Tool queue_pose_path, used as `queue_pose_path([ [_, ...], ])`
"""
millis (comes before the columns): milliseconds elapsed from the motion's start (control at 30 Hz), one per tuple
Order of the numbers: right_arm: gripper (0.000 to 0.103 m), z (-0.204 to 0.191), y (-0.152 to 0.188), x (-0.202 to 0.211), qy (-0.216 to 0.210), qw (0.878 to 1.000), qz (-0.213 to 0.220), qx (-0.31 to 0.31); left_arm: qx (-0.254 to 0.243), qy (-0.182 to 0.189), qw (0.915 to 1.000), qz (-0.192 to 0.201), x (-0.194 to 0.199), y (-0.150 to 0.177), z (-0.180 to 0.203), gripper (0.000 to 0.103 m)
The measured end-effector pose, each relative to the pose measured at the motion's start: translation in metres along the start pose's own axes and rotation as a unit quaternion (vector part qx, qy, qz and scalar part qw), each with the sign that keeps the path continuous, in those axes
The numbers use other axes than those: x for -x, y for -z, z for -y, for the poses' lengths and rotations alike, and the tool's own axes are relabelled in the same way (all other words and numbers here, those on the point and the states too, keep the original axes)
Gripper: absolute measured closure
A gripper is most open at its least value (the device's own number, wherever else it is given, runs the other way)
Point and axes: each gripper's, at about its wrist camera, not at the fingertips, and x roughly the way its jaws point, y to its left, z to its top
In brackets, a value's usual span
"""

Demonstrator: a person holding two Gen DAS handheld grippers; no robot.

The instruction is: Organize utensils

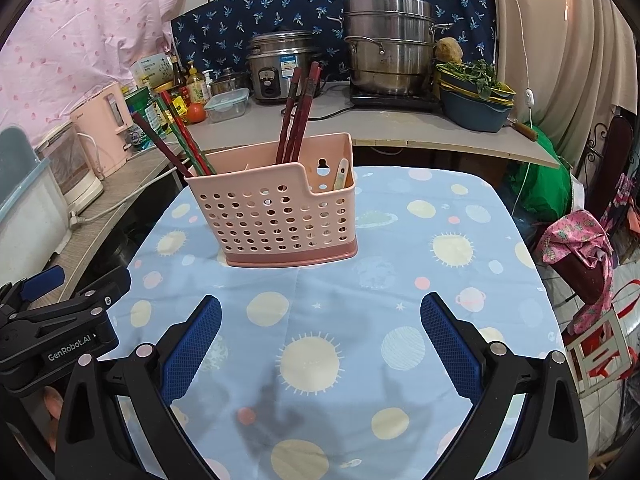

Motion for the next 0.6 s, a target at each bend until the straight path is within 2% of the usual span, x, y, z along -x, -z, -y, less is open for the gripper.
queue_pose_path([
  [600, 0.007, 0.0000, -0.0001, -0.0014, 0.000, 1.000, -0.001, 0.000, -0.001, -0.002, 1.0000, -0.001, -0.0039, 0.0011, 0.0002, 0.008],
])
